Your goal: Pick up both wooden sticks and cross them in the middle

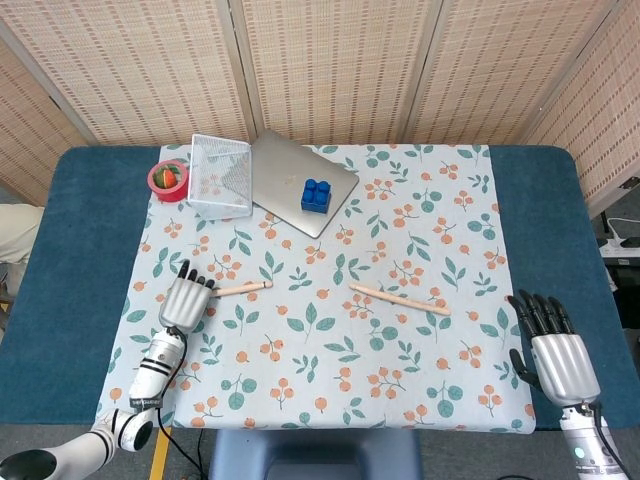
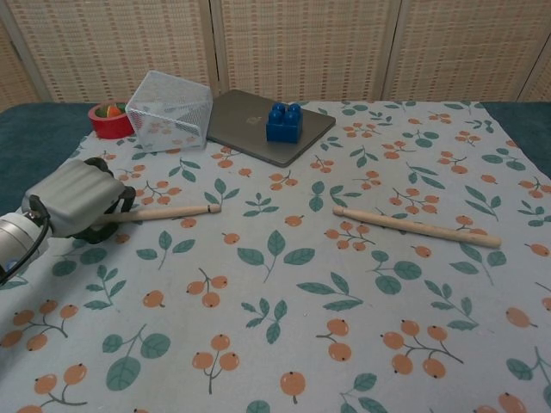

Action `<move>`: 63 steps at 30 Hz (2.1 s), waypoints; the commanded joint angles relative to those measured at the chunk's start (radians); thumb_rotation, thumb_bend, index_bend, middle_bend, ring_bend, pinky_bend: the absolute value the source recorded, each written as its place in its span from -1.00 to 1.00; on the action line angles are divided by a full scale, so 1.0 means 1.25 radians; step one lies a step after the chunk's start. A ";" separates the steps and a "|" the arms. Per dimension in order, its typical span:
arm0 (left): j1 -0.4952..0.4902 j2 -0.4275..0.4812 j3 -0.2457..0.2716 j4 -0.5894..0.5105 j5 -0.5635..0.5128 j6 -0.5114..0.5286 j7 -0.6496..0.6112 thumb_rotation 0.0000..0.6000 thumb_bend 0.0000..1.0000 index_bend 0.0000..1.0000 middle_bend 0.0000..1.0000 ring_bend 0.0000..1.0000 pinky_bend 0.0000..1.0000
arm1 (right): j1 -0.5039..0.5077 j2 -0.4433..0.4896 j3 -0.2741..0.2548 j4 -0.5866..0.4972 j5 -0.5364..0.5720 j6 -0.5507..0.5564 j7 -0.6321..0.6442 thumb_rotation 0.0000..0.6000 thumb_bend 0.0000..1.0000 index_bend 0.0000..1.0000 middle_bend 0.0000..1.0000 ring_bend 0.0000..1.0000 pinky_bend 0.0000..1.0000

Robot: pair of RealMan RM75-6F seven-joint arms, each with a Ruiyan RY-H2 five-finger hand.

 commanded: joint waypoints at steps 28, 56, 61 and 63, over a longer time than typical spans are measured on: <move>0.112 0.152 0.097 -0.074 0.185 0.354 -0.256 1.00 0.12 0.66 0.80 0.04 -0.63 | 0.239 -0.313 0.120 0.077 0.327 -0.243 -0.489 1.00 -0.27 -0.38 -0.47 -0.88 -0.92; 0.117 0.173 0.086 -0.073 0.192 0.326 -0.262 1.00 0.11 0.66 0.80 0.06 -0.64 | 0.368 -0.437 0.127 0.233 0.516 -0.244 -0.588 1.00 -0.27 -0.19 -0.28 -0.71 -0.82; 0.118 0.175 0.086 -0.075 0.192 0.322 -0.269 1.00 0.10 0.67 0.81 0.06 -0.64 | 0.378 -0.439 0.117 0.233 0.533 -0.240 -0.604 1.00 -0.27 -0.06 -0.21 -0.59 -0.77; 0.119 0.175 0.086 -0.075 0.191 0.319 -0.270 1.00 0.10 0.67 0.81 0.06 -0.64 | 0.382 -0.439 0.112 0.231 0.539 -0.238 -0.609 1.00 -0.27 0.00 -0.16 -0.51 -0.73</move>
